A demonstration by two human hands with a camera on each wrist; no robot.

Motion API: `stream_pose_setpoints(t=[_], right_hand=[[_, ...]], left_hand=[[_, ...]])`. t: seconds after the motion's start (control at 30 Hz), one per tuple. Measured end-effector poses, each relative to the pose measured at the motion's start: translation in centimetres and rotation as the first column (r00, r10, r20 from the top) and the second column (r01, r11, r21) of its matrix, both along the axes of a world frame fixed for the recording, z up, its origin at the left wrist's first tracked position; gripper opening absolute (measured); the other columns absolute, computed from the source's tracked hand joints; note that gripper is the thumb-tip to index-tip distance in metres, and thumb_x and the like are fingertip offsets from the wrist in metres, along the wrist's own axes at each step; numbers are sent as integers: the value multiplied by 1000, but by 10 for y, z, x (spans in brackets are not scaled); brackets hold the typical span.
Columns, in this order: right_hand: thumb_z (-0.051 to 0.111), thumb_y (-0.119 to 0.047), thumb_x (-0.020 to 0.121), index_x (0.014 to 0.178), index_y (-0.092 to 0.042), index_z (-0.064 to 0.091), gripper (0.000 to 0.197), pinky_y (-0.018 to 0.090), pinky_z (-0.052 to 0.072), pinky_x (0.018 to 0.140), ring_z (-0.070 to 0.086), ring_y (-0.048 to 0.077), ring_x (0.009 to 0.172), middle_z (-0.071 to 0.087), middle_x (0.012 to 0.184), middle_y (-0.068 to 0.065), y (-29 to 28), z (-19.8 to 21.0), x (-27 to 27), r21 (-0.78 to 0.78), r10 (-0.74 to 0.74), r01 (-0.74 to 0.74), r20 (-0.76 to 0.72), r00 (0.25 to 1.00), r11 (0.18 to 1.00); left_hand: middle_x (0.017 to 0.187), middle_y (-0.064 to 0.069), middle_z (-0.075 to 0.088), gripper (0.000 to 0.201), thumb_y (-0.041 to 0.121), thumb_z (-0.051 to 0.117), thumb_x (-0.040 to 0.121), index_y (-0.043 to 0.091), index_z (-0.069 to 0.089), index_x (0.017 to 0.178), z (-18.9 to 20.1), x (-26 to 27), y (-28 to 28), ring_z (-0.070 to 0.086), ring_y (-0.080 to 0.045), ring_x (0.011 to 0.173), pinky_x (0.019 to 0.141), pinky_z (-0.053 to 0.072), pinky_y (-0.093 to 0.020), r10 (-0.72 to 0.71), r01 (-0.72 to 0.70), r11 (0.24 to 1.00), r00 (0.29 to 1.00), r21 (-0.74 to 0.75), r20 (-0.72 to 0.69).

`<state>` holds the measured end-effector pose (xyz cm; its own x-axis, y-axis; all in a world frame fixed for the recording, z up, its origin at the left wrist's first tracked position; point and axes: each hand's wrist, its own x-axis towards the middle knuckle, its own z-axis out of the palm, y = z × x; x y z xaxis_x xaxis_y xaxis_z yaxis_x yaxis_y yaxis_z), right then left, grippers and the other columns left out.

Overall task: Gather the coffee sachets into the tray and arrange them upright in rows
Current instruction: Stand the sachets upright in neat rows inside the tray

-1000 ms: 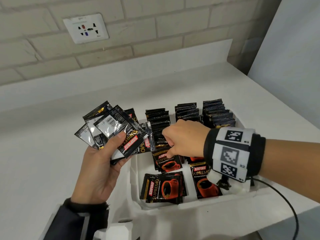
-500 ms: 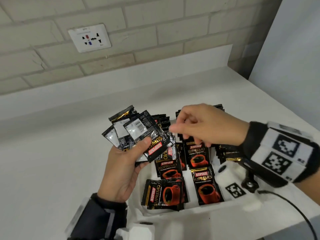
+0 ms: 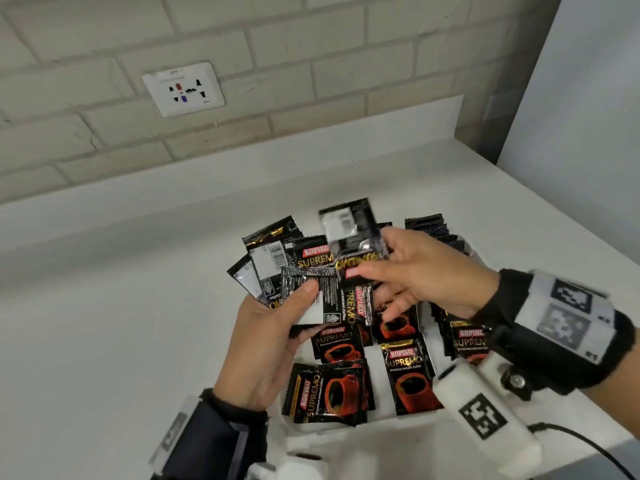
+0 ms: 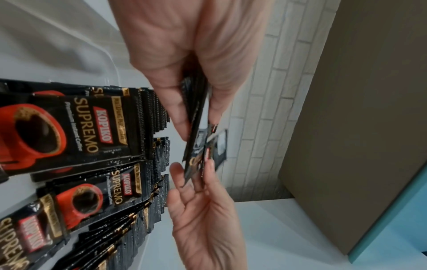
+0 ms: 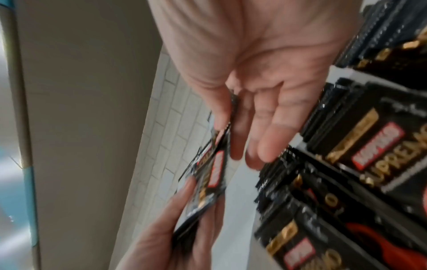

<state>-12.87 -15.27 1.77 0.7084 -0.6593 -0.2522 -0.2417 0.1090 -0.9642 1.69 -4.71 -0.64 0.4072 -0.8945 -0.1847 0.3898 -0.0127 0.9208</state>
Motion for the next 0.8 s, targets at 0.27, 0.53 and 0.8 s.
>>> stream_pose_setpoints(t=[0.27, 0.53, 0.8], right_hand=[[64, -12, 67, 89, -17, 65, 22, 15, 52, 57, 61, 15, 73, 71, 86, 5, -22, 22, -24, -58, -45, 52, 127, 991, 997], [73, -12, 75, 108, -22, 51, 41, 12, 43, 50, 53, -1, 46, 57, 51, -9, -13, 25, -3, -276, 188, -267, -283, 941, 923], [73, -15, 76, 99, -17, 58, 27, 13, 48, 51, 54, 1, 55, 55, 73, -6, -10, 12, 6, -228, 86, -146, -252, 964, 963]], left_hand=[[79, -4, 74, 22, 9, 65, 65, 15, 68, 86, -2, 3, 2, 70, -15, 68, 48, 52, -21, 89, -89, 995, 996, 37, -4], [85, -9, 74, 24, -2, 57, 76, 8, 70, 93, 0, -7, -4, 71, -17, 72, 52, 55, -23, 40, -39, 999, 998, 36, -48], [79, -15, 72, 18, 10, 58, 72, 0, 71, 80, 0, -9, 1, 70, -18, 66, 48, 54, -22, 103, -99, 995, 970, 31, -220]])
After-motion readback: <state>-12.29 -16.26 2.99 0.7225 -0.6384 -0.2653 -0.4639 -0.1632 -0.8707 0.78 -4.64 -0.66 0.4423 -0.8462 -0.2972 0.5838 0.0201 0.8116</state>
